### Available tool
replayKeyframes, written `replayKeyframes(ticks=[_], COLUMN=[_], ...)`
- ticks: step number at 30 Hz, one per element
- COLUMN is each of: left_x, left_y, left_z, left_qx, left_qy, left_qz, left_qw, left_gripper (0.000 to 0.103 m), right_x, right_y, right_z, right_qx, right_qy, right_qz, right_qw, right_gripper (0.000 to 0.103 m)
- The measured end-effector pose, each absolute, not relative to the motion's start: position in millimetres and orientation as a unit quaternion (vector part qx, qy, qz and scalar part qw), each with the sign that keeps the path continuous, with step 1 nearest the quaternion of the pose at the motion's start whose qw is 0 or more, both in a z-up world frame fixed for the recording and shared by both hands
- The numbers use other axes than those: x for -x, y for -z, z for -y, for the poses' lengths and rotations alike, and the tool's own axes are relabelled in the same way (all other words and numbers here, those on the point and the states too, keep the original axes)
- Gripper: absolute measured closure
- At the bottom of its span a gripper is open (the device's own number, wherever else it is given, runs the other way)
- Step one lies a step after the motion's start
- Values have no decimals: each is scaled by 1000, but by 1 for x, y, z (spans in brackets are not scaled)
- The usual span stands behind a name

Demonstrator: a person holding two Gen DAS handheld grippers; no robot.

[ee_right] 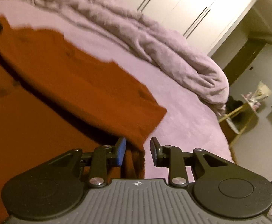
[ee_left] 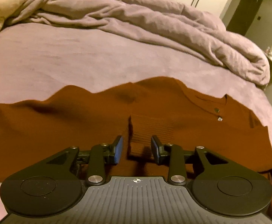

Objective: Fold small clothes

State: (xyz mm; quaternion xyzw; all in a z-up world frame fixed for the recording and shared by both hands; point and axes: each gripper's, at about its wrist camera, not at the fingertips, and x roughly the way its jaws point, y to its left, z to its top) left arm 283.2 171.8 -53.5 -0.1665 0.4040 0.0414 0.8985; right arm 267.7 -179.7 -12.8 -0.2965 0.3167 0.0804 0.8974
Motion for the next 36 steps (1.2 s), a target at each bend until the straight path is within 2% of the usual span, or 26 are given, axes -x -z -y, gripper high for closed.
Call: replayKeyframes(ticks=[5, 9, 11, 16, 18, 20, 21, 24, 26, 27, 28, 29, 31, 36], left_x=[-288, -303, -305, -298, -288, -270, -257, -211, -179, -164, -149, -135, -113, -85], left_y=[51, 70, 74, 76, 72, 66, 64, 65, 71, 76, 81, 87, 96, 109], left_z=[-155, -138, -135, -149, -161, -178, -188, -230, -262, -279, -296, -314, -343, -397], left_qx=[175, 167, 163, 218, 254, 285, 297, 328, 351, 366, 386, 414, 476, 550], left_qy=[-12, -10, -10, -4, -9, -29, -45, -93, -148, -172, -192, -205, -208, -245], left_qz=[-402, -425, -419, -406, -398, -389, -381, -360, -349, -343, -336, -329, -302, -215], left_qw=[899, 890, 893, 887, 881, 876, 874, 868, 856, 848, 837, 824, 800, 769], left_gripper=[62, 60, 53, 43, 37, 16, 15, 15, 16, 17, 21, 35, 45, 47], right_x=[-277, -288, -296, -299, -300, -299, -295, -277, -259, -249, -239, -231, -218, -206], right_y=[-1, 16, 39, 63, 63, 56, 51, 27, 13, 8, 3, 1, -3, -6], right_z=[163, 141, 137, 142, 141, 140, 139, 147, 154, 156, 158, 159, 158, 146], right_qx=[272, 289, 320, 371, 374, 366, 357, 295, 251, 234, 220, 210, 194, 168], right_qy=[-91, -109, -100, -68, -68, -69, -68, -72, -77, -79, -80, -82, -84, -83], right_qz=[-296, -309, -340, -306, -307, -315, -320, -332, -335, -334, -334, -334, -338, -355], right_qw=[911, 899, 879, 874, 873, 873, 875, 893, 905, 910, 913, 915, 917, 916], right_gripper=[77, 78, 80, 78, 78, 77, 77, 68, 54, 53, 52, 52, 52, 52])
